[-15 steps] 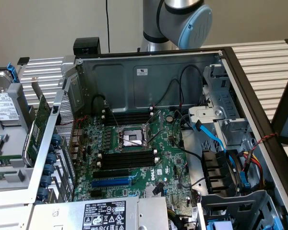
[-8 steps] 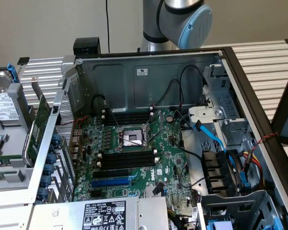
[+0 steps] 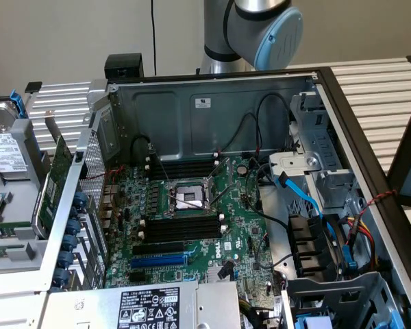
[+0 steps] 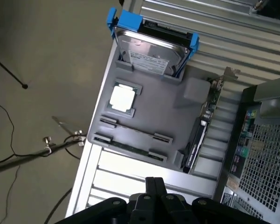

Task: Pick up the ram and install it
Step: 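Pick up the ram and move it above insertion slot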

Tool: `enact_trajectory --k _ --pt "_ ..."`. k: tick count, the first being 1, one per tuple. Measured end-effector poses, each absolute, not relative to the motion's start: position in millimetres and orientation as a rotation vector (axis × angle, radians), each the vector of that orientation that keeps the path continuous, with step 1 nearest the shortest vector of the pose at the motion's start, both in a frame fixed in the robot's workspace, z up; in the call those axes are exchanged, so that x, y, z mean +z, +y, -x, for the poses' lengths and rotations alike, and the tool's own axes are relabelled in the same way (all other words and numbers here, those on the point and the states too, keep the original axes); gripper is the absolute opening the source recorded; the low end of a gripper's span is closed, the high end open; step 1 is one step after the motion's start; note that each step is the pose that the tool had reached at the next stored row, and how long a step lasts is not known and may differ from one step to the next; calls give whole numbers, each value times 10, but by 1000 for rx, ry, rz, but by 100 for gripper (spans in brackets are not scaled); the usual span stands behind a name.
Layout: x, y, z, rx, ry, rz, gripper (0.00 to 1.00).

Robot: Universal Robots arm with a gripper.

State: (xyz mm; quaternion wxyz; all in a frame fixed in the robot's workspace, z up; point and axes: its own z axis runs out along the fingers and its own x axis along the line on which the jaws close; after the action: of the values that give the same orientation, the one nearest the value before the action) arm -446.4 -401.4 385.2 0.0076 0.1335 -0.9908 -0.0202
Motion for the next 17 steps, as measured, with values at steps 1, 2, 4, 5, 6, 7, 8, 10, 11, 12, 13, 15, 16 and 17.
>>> enact_trajectory --k 1,2,4,5,6,7,8,10,11,12,13,15,16,17 --pt "3847 -4015 4464 -63 -3093 -446 11" --pt "3842 -4015 4465 -63 -3089 -474 11" --pt "3832 -4014 4468 -62 -3079 -529 11" --pt "3827 -4014 4470 -62 -3074 -557 11" --pt "3821 -4014 4472 -62 -3069 -583 11" --pt "3816 -4014 4475 -61 -3064 -608 11" --pt "3812 -4014 4477 -61 -3058 -634 11" --pt "3802 -4014 4483 -61 -3046 -684 11" --pt "3797 -4014 4485 -60 -3040 -710 11" --pt "3791 -4014 4488 -60 -3034 -734 11" --pt "3786 -4014 4491 -60 -3028 -757 11" --pt "3776 -4014 4496 -60 -3015 -805 11" --pt "3771 -4014 4498 -61 -3008 -829 11" --pt "3766 -4014 4500 -61 -3001 -855 11"
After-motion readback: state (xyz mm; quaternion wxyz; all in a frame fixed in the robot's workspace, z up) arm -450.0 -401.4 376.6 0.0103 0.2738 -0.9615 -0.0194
